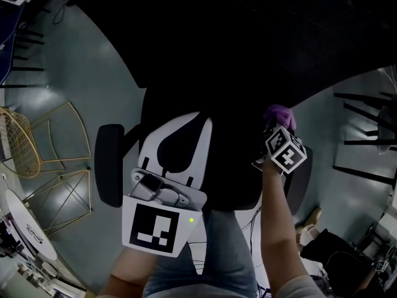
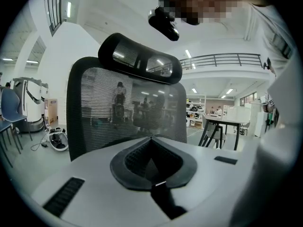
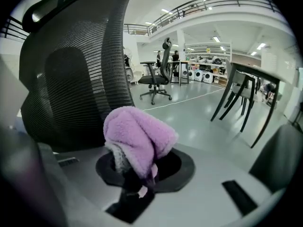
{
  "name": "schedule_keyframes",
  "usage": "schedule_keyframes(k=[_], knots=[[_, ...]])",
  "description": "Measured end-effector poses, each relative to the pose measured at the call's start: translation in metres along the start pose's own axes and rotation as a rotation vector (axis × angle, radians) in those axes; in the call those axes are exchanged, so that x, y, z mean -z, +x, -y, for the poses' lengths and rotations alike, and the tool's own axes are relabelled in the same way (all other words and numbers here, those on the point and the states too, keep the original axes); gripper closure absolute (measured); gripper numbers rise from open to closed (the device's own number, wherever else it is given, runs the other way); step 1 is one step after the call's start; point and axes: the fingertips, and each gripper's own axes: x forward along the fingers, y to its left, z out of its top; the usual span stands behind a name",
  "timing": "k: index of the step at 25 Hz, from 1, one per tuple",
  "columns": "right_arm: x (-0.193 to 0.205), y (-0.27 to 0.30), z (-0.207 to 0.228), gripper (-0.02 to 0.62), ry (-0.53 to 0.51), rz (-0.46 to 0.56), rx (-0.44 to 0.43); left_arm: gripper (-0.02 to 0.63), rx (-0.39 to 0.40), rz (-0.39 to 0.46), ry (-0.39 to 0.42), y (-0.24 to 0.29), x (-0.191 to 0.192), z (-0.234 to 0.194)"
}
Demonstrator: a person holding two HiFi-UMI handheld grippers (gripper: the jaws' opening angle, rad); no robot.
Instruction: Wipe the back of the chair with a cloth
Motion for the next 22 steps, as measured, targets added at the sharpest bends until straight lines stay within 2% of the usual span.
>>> schedule_keyframes(k=[4,12,22], knots=[[0.001,-0.008,-0.004,0.497,-0.021,0.008,-0.005,0.594,-0.006,-0.003,0.003,-0.003,-0.002,-0.001],[-0.010,-0.036,-0.031,0.499,-0.044,0.056,-0.129,0.594,-0.014,0.001,0.004,-0.010,-0.009,0.000],[-0.062,-0.095,-0.072,0.500,-0.143,0.130,-0.287,0.594,-0.011,0.023,0.019,-0.015,-0.046,0.022]])
